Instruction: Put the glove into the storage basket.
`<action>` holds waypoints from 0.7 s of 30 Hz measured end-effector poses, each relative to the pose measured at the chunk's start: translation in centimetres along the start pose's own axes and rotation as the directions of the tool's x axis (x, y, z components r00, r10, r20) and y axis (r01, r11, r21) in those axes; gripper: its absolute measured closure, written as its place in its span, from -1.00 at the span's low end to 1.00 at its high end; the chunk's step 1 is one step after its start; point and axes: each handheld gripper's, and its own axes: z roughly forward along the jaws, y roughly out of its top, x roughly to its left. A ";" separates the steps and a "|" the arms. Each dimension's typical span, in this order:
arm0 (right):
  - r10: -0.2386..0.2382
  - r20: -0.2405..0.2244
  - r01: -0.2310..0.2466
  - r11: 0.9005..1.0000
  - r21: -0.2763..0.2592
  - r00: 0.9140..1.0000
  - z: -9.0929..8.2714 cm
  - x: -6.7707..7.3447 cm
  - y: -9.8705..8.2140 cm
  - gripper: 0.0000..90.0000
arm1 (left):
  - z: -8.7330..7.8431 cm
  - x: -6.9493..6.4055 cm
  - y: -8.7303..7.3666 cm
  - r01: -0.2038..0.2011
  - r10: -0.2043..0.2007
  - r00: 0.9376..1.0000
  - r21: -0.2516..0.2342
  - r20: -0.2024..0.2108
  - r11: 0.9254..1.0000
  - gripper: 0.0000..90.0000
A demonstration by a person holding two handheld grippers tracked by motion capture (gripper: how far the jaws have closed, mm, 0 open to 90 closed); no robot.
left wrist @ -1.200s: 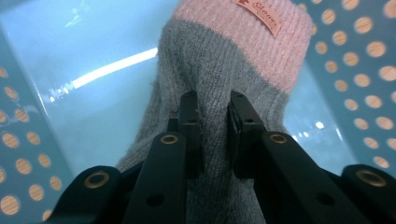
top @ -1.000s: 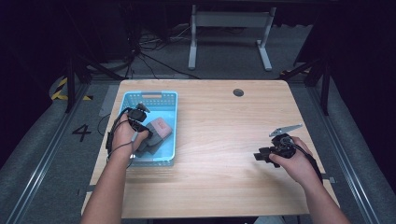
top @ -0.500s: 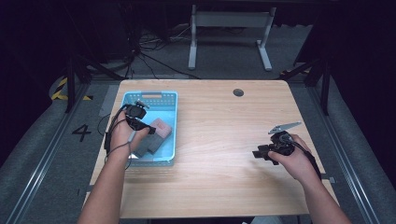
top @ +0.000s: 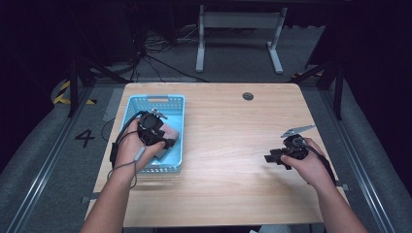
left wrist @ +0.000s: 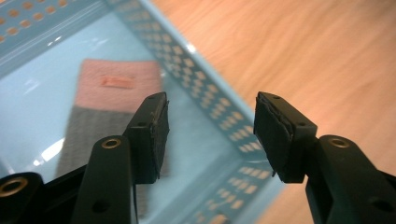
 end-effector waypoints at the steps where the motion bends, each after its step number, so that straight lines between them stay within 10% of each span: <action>1: 0.003 0.002 -0.003 1.000 0.000 1.000 0.0 0.0 0.0 0.30 | -0.2 -0.7 -0.1 -0.011 0.011 1.000 -0.007 0.011 1.000 0.02; 11: -0.006 -0.010 0.007 0.999 0.031 1.000 -0.4 -0.3 -0.5 0.27 | 0.4 -4.9 -0.7 -0.102 0.100 0.987 0.004 0.129 0.995 -0.01; 21: -0.011 -0.012 0.012 0.999 0.041 1.000 -0.4 -0.3 -0.8 0.26 | 2.5 -6.2 -2.4 -0.098 0.098 0.980 -0.007 0.175 0.995 -0.05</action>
